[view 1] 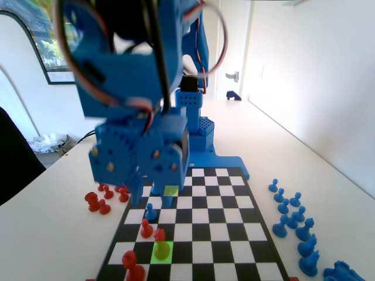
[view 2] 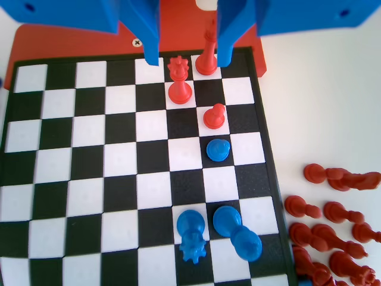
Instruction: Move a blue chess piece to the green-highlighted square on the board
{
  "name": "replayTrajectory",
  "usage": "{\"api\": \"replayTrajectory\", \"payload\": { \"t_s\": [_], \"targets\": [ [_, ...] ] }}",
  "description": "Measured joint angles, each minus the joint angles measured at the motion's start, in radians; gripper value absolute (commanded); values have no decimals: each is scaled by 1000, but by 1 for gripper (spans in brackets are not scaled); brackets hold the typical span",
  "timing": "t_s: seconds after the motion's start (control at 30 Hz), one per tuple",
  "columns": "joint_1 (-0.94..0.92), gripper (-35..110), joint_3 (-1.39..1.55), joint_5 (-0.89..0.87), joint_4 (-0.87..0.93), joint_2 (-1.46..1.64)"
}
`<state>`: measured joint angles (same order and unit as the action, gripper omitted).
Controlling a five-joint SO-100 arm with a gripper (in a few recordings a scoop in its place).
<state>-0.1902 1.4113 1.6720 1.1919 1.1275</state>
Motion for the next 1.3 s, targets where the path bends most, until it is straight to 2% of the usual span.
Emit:
{"api": "replayTrajectory", "payload": {
  "t_s": [1.3],
  "targets": [
    [43,13,-3,35,-143,-109]
  ]
}}
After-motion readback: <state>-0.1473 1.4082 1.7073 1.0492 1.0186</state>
